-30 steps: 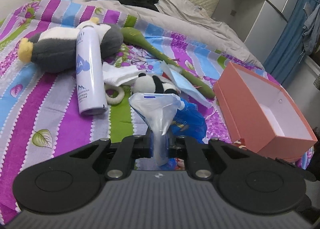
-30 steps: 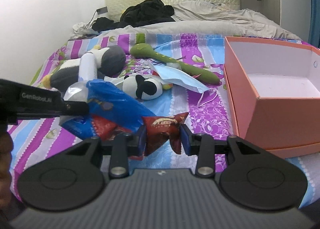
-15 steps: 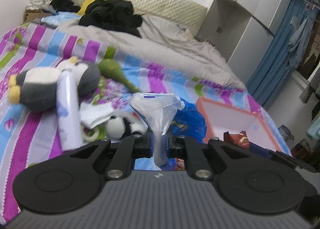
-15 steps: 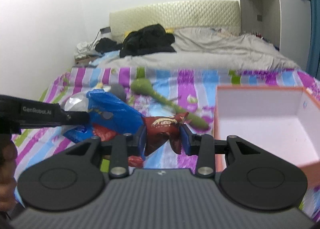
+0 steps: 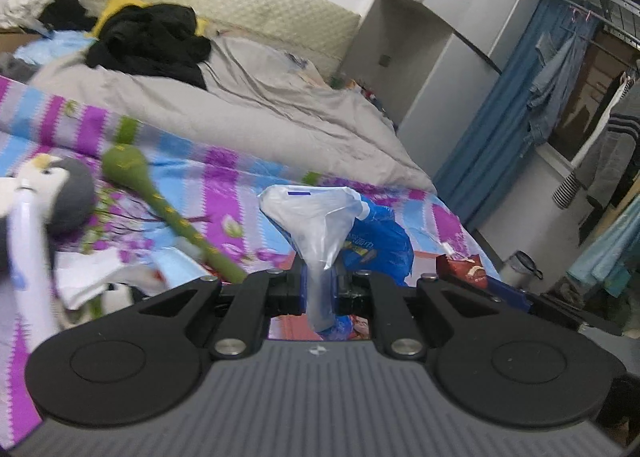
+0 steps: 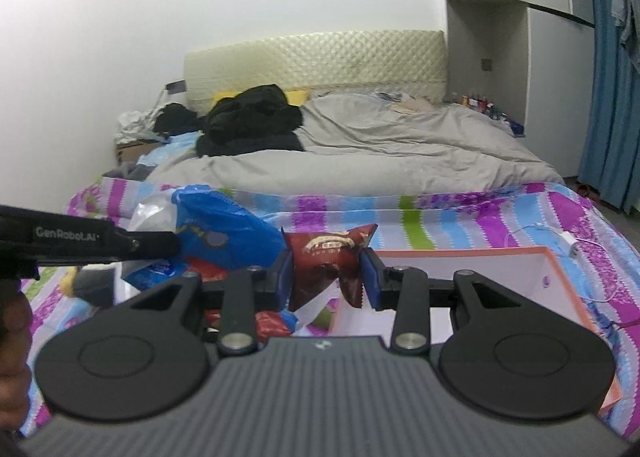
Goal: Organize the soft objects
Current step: 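Lift the clear bag with the left tool while the right tool carries the red snack bag over the box, then open both tools to drop the bags into the pink box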
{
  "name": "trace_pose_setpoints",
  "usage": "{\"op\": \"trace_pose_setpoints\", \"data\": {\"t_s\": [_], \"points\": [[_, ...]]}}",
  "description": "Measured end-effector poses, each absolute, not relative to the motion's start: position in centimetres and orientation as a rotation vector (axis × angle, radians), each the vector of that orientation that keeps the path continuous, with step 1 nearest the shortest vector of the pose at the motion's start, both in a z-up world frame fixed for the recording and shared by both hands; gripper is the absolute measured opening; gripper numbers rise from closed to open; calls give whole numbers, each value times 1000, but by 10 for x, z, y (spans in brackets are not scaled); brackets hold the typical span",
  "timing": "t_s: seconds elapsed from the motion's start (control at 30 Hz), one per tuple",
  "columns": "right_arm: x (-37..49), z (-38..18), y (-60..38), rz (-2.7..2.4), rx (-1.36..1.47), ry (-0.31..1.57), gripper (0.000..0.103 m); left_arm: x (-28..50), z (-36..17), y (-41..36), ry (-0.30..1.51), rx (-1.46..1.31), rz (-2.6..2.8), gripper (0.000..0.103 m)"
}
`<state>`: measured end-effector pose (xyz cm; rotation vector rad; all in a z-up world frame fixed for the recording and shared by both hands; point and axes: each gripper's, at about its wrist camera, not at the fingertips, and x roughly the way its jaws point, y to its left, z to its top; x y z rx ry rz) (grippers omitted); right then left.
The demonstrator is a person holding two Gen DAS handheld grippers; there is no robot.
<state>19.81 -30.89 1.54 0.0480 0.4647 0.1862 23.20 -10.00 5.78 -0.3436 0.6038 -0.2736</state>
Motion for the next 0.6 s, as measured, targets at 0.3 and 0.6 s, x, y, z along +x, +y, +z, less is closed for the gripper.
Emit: {"op": "trace_pose_setpoints", "data": {"t_s": [0.3, 0.6], "points": [[255, -17, -374, 73, 94, 658, 40, 299, 29, -173, 737, -318, -368, 13], [286, -81, -421, -29, 111, 849, 40, 351, -31, -235, 917, -260, -419, 13]]}}
